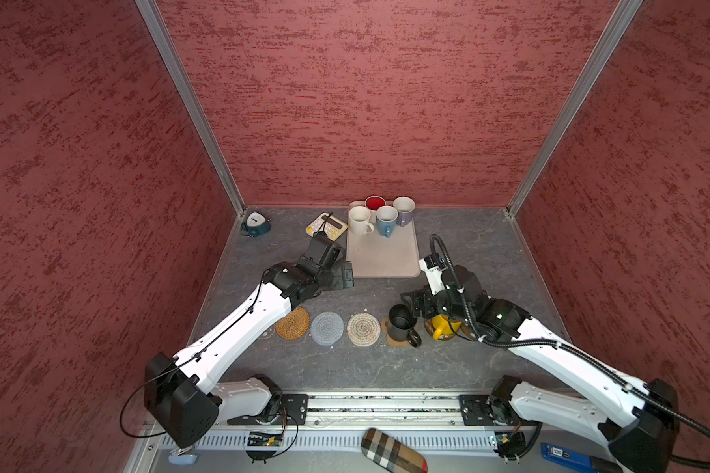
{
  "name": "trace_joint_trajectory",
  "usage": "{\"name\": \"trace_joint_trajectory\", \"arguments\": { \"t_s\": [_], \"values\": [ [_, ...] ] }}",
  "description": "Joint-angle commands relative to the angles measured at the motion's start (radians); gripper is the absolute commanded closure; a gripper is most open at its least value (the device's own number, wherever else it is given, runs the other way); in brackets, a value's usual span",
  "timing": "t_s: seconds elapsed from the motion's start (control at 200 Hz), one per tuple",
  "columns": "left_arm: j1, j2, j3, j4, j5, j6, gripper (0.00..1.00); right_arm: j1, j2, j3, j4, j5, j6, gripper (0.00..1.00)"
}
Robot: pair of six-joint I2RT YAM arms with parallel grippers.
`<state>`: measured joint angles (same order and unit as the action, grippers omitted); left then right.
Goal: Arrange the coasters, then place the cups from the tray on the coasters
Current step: 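Open and raise right gripper while left gripper reaches toward the white mug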
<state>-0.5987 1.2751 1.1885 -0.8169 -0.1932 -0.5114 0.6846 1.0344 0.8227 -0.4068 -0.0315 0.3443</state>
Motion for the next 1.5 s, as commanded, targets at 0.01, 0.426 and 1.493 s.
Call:
{"name": "trace_joint_trajectory", "arguments": {
  "t_s": [0.01,0.426,1.493],
  "values": [
    [-0.002,0.062,0.095,0.011,-0.031,0.02,0.0,-0.077,0.025,-0.004,0.117,-0.063,0.017,0.1],
    [0.094,0.394,0.365,0.09,-0.018,0.131,0.0,-0.234,0.21,0.093,0.338,0.022,0.048,0.04],
    [0.071,0.992,0.829,0.241,-0.188,0.03,0.0,-0.313,0.586,0.221,0.663,0.145,0.047,0.03]
  ]
}}
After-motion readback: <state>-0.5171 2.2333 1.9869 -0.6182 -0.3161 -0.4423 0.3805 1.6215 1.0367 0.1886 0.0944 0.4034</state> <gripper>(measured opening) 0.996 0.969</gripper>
